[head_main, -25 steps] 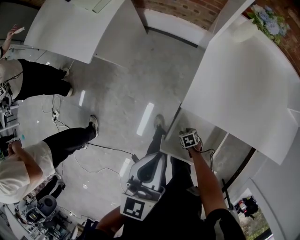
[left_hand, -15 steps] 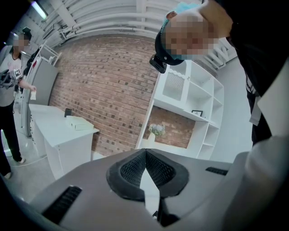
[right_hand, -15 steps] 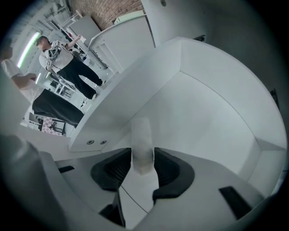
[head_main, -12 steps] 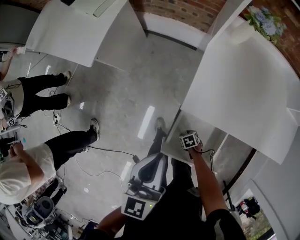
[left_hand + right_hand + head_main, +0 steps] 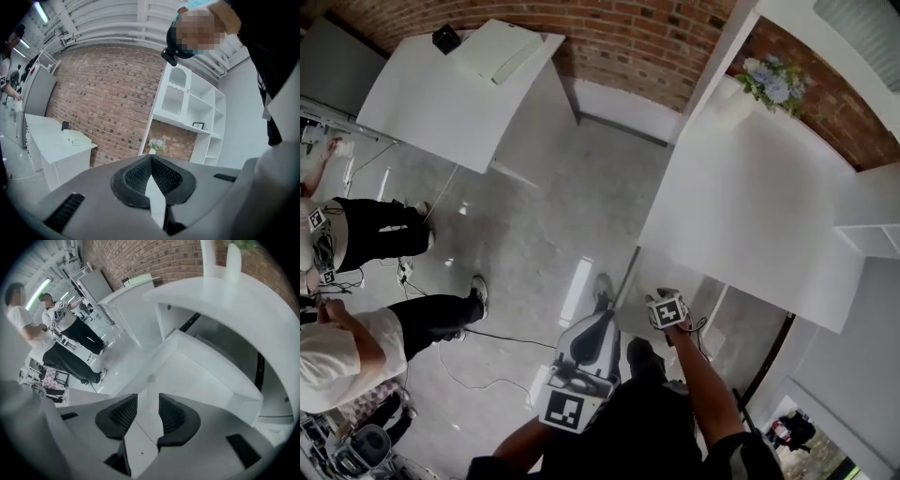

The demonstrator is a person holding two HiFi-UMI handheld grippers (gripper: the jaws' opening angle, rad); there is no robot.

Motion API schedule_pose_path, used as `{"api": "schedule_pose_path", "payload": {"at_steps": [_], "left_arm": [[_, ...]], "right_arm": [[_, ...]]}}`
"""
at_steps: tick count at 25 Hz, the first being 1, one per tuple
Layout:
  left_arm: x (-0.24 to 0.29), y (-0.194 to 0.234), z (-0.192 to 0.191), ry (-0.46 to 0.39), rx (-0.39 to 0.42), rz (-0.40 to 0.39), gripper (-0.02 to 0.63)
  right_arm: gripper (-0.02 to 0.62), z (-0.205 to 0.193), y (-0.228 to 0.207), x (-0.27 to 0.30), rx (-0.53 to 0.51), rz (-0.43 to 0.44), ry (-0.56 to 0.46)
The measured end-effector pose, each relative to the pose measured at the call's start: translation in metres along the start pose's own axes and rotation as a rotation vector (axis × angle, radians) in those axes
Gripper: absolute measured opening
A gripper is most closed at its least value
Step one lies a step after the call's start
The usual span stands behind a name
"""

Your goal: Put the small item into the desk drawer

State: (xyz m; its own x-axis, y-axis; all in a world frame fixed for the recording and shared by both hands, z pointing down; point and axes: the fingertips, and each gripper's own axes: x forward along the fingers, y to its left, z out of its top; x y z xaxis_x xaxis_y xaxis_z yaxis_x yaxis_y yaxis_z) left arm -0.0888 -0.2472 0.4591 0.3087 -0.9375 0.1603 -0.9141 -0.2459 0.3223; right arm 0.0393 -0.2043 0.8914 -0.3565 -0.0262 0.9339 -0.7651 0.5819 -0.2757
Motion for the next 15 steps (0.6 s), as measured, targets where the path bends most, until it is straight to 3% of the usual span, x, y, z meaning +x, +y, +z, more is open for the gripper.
{"api": "schedule_pose_path", "payload": {"at_steps": [7,15], "left_arm": [[-0.024,-0.018,0.036,-0.063,0.048,-0.019,0.025],[-0.035,-0.035,0.073,-0.148,0.118,-0.067,0.025]], "right_arm": [[0.099,0.049,0.006,-0.114,0.052,-0.051,-0.284],[0.025,0.115,0.03,-0.282,0.089,-0.115,-0.718]]}}
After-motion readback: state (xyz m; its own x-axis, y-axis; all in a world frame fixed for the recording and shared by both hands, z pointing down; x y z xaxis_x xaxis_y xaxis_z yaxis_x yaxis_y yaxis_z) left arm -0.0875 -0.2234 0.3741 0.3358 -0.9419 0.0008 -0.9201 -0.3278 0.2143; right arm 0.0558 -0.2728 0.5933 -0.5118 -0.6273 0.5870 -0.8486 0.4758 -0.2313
